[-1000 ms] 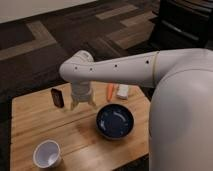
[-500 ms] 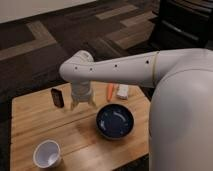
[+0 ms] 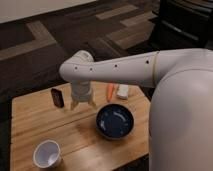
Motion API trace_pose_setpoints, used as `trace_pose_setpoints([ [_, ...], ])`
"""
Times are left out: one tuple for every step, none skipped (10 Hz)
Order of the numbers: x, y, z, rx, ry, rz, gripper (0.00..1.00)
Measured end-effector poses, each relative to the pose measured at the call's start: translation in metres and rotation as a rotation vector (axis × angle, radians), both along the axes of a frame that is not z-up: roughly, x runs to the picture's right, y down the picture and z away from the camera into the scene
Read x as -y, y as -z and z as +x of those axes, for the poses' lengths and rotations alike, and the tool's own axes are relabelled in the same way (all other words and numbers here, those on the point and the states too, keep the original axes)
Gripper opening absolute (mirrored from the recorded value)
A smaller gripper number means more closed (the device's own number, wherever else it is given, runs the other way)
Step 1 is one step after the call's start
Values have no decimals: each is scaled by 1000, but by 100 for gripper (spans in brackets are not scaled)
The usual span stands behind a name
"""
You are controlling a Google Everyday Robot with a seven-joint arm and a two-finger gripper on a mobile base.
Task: Pick up the ceramic cup
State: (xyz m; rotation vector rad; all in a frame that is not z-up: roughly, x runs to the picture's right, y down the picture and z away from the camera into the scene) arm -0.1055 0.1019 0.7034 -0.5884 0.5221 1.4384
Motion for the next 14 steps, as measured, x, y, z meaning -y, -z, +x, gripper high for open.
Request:
trace_pose_setpoints([
  [0, 0, 0, 0, 0, 0, 65],
  [0, 0, 0, 0, 0, 0, 65],
  [0, 0, 0, 0, 0, 0, 65],
  [0, 0, 0, 0, 0, 0, 65],
  [1, 1, 0, -1, 1, 3, 65],
  [5, 1, -7, 6, 35, 33, 65],
  [8, 6, -22, 20, 91, 69, 65],
  [9, 9, -30, 27, 136, 95, 65],
  [6, 14, -44, 50, 184, 118, 65],
  [1, 22, -61, 82, 242, 140, 65],
  [-4, 28, -73, 117, 287, 150, 65],
  [-13, 40, -90, 174, 347, 158, 65],
  [-23, 55, -109, 251, 408, 169, 65],
  [-30, 68, -118, 298, 447, 172, 65],
])
